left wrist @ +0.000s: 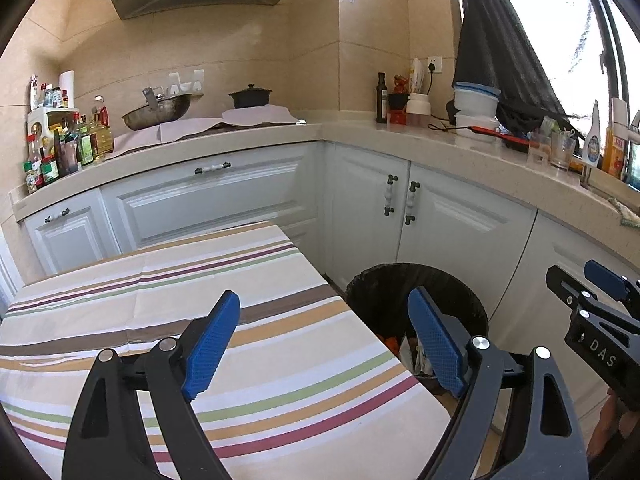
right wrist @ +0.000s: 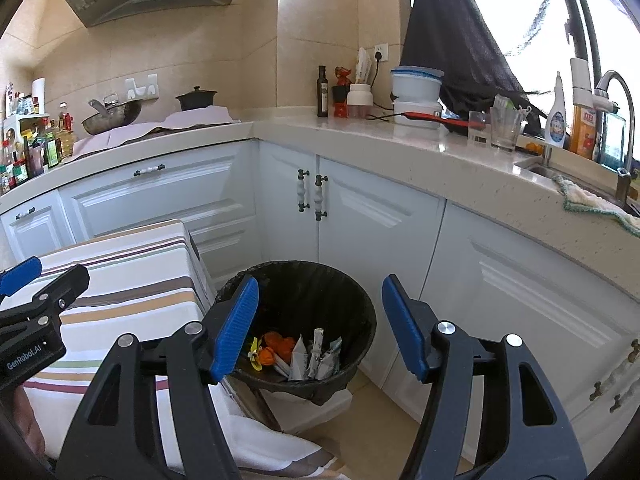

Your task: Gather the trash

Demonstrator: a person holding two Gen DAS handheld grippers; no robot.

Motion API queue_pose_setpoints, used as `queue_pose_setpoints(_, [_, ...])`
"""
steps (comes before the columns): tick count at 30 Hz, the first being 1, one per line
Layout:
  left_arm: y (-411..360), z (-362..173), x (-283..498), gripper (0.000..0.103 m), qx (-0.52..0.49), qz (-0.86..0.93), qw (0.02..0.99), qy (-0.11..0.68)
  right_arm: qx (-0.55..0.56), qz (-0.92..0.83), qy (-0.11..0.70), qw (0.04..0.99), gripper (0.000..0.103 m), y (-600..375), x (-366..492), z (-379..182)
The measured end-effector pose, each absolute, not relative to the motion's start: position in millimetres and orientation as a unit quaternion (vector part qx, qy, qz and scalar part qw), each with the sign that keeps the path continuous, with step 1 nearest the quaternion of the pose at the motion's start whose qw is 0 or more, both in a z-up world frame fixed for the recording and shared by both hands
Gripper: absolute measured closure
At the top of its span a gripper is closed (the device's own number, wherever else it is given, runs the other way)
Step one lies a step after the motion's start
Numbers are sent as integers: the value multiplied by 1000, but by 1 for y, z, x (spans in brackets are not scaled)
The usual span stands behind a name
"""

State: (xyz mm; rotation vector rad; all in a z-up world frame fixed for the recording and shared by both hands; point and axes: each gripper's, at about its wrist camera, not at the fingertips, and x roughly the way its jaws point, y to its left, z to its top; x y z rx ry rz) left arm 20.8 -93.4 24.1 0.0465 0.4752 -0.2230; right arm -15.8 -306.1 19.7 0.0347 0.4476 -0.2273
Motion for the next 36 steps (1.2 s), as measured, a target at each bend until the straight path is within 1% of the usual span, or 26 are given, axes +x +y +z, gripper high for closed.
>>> queue_pose_setpoints(36, [-92,24,19,20,19,-110,965,235,15,-114,218,969,40,-309,-19,24])
